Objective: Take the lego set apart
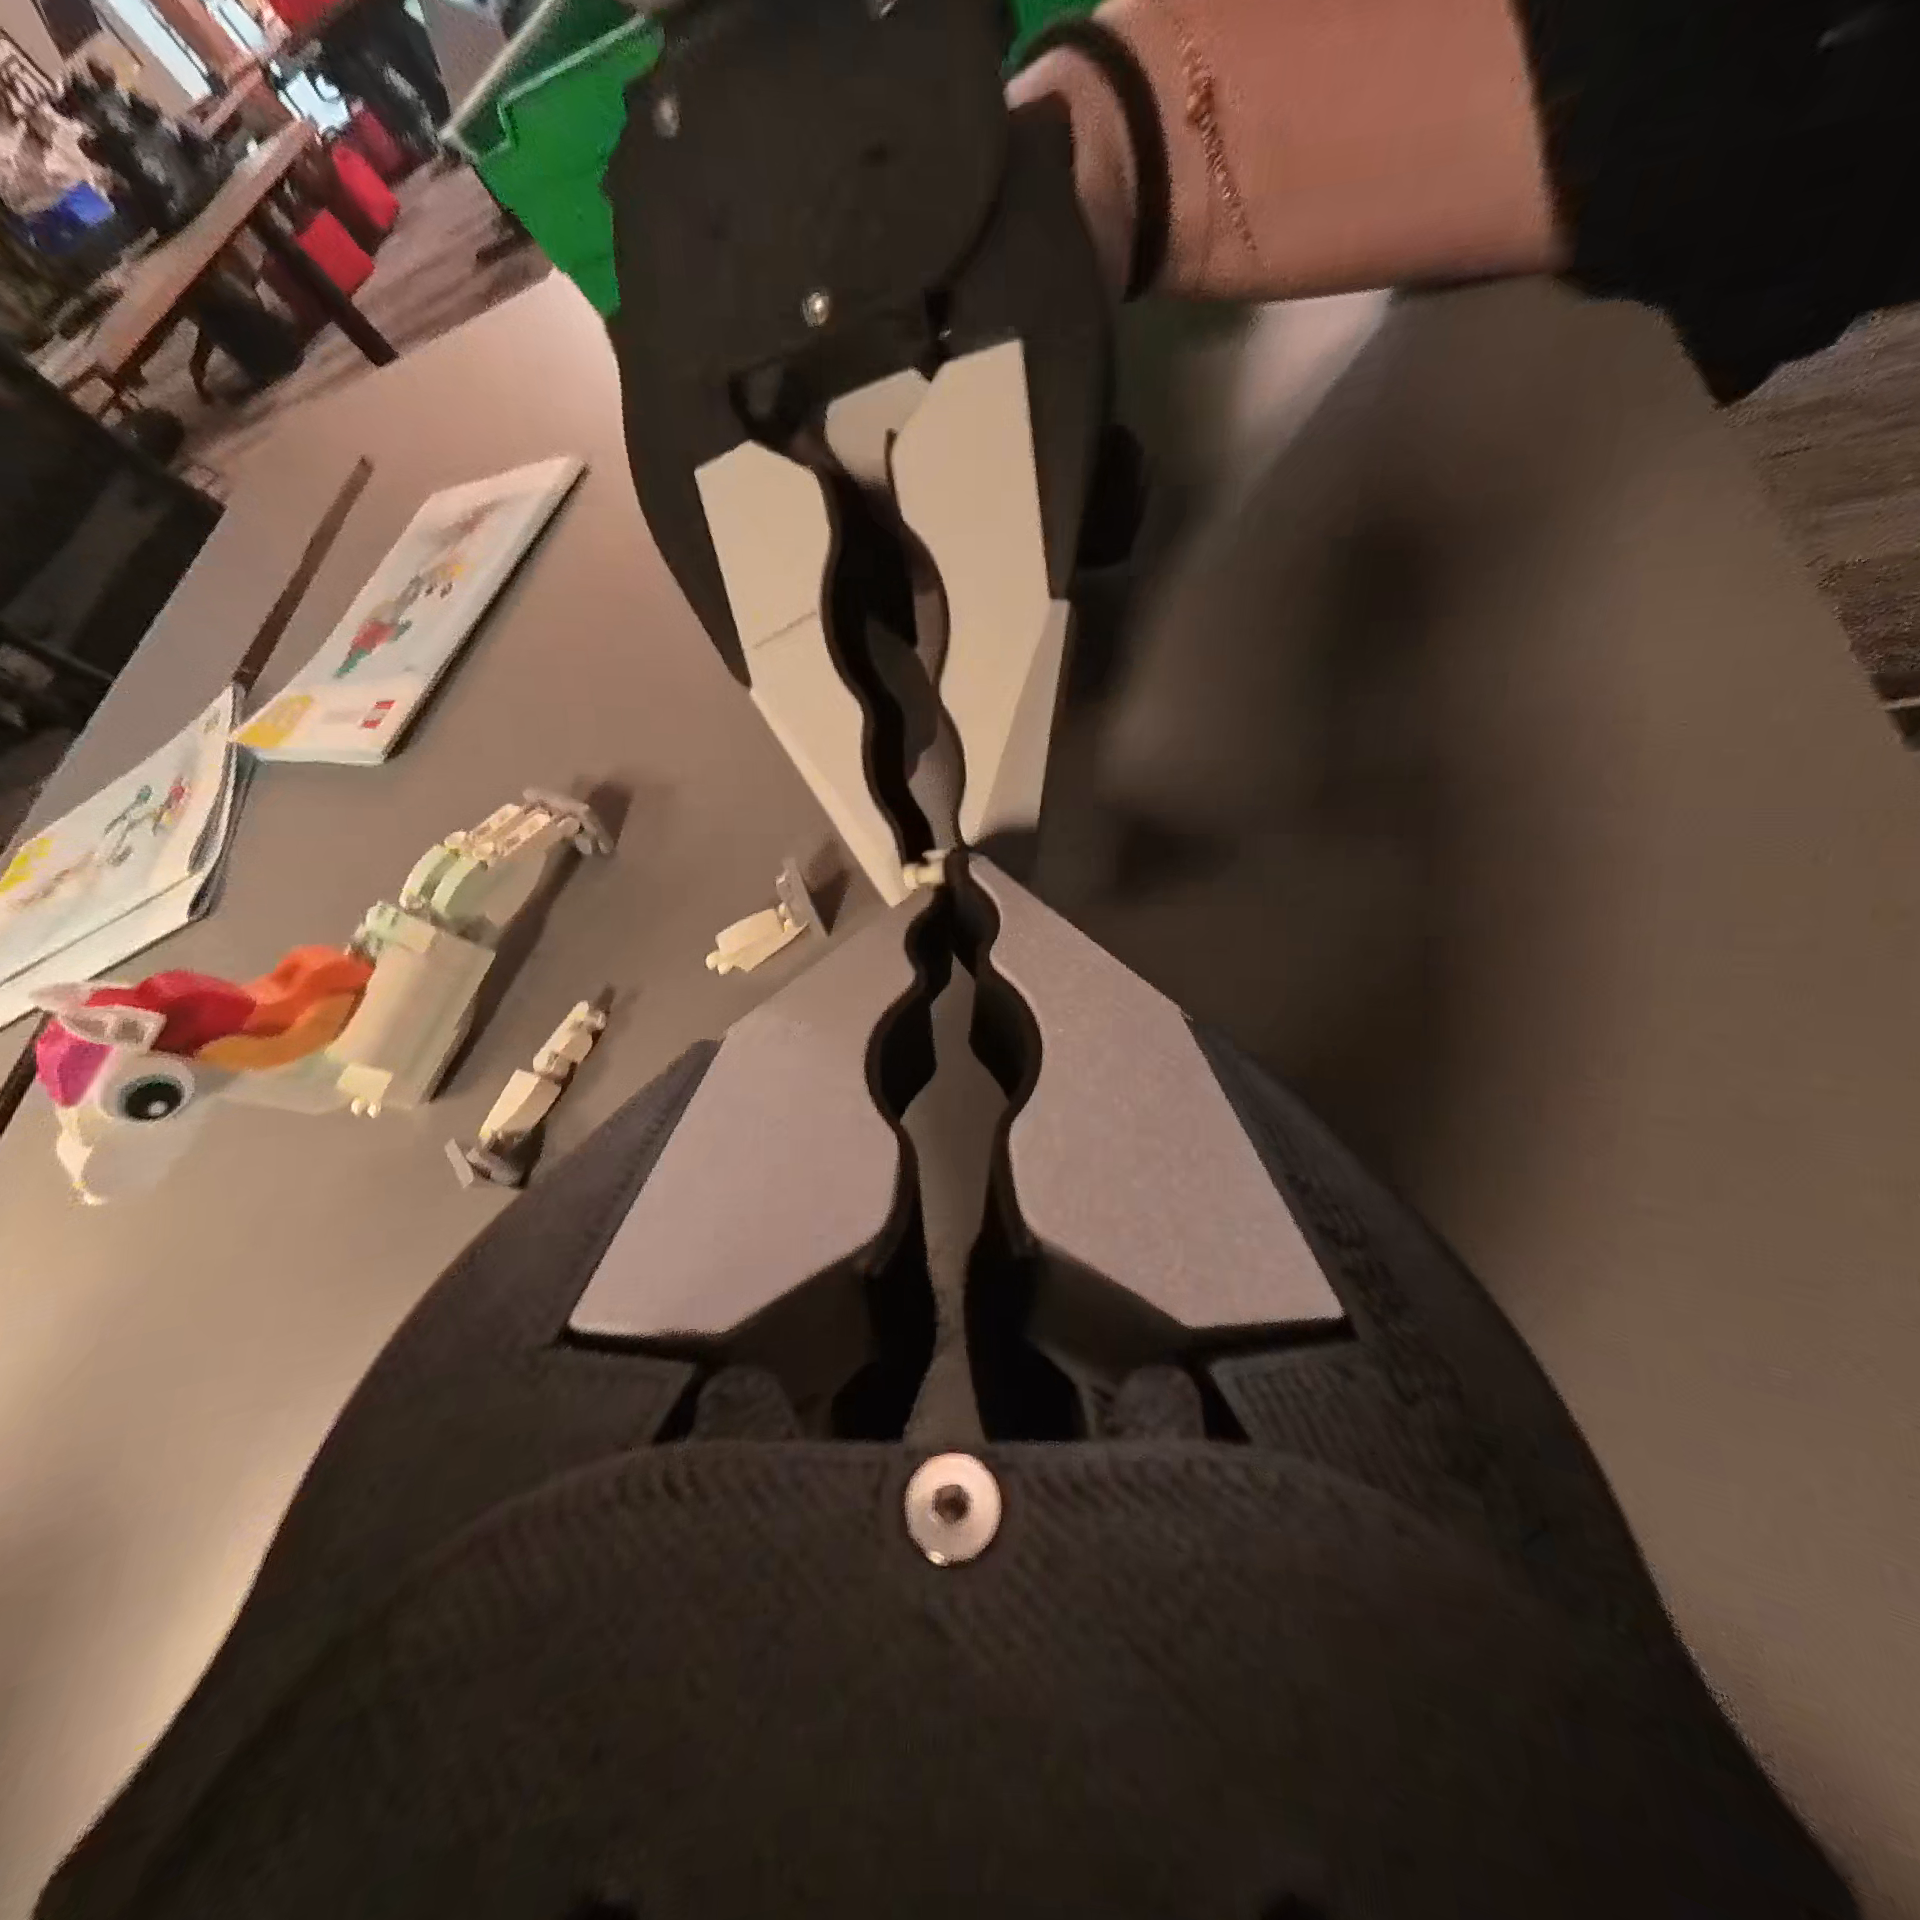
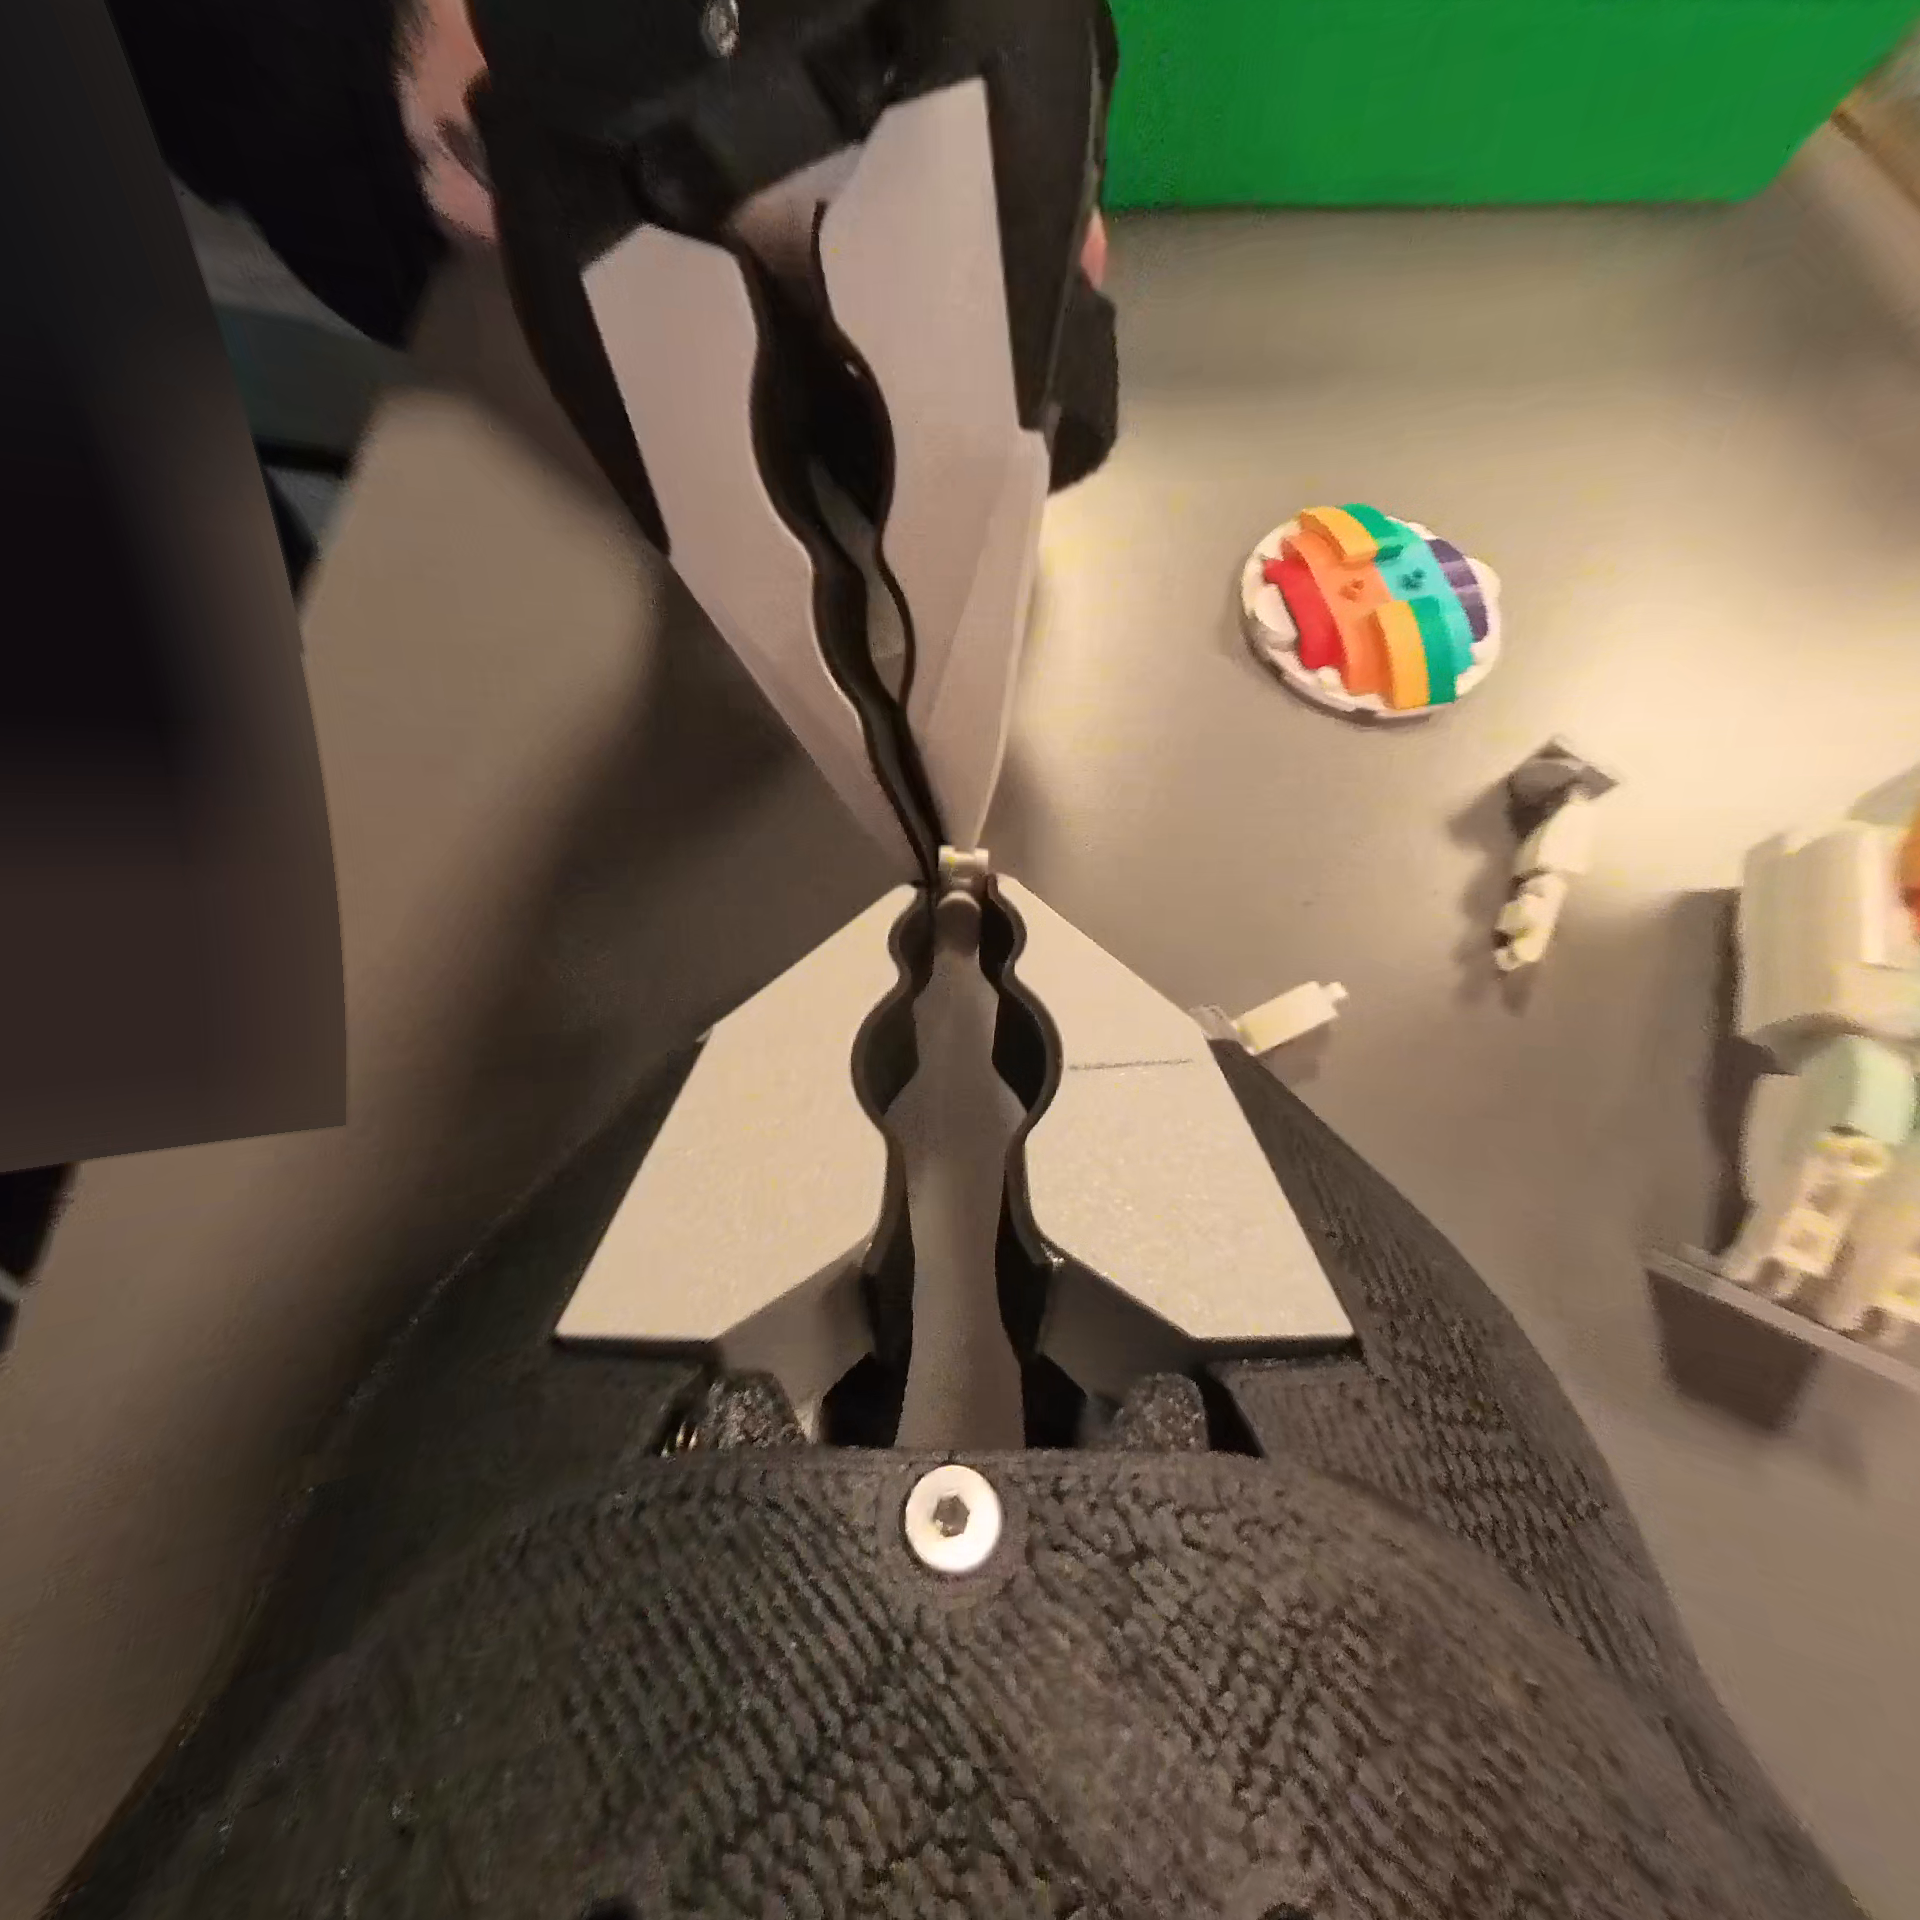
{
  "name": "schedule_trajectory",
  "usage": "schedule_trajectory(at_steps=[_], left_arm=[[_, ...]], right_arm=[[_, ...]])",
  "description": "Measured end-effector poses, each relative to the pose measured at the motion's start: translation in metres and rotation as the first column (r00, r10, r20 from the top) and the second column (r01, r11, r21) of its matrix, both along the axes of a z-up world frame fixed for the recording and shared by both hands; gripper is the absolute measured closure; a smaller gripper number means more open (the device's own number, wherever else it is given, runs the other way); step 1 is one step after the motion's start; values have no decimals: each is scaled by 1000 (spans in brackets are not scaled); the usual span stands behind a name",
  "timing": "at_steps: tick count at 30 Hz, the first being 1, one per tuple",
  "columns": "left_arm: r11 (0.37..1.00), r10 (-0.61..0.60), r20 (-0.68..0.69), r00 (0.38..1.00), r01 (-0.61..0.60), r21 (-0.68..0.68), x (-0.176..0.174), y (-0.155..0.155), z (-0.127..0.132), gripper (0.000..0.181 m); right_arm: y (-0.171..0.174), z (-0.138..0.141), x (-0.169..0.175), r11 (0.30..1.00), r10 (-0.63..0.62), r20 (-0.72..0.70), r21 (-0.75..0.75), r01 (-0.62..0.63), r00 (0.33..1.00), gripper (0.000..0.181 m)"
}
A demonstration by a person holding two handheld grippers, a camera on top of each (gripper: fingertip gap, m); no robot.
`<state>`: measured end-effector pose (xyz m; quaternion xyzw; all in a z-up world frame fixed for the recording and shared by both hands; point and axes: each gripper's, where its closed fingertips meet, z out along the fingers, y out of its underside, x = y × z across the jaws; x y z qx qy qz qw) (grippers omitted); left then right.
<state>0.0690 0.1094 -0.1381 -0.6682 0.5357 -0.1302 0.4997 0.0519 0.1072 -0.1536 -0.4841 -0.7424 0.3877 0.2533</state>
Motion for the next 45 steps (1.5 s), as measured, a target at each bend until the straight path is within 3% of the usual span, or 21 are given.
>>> schedule_trajectory(at_steps=[1,4,7,9,13,15,16,26,37,42,45], left_arm=[[1000,-5,6,1000,5,6,1,-1,2,181],[999,44,14,999,-44,-2,-7,5,0,181],[989,121,142,982,-106,-104,-13,14,6,181],[975,169,225,960,-130,-179,-16,20,11,180],[953,227,295,928,-149,-262,-22,25,15,158],[957,238,300,924,-170,-234,-25,27,17,174],[961,243,296,924,-189,-202,-27,29,19,181],[980,113,245,963,-148,130,-23,19,46,181],[950,93,200,975,-147,274,-24,15,54,181],[953,98,229,969,-158,260,-25,17,52,181],[978,120,255,959,-159,137,-25,18,49,181]], right_arm=[[-1,2,1,999,6,-8,-31,-6,1000,175],[10,6,-1,1000,-28,-52,11,29,998,175],[29,15,-12,963,-75,-183,241,119,980,175],[39,20,-18,891,-74,-261,416,182,962,175],[45,28,-25,706,-5,-347,663,249,938,175],[46,27,-26,637,18,-350,726,259,937,175],[46,27,-27,616,22,-351,742,264,936,175],[57,48,-25,481,22,-462,782,396,886,175],[53,62,-24,427,63,-524,784,451,850,175],[50,59,-25,416,77,-513,796,440,855,175],[48,60,-26,409,90,-516,799,441,852,175]])
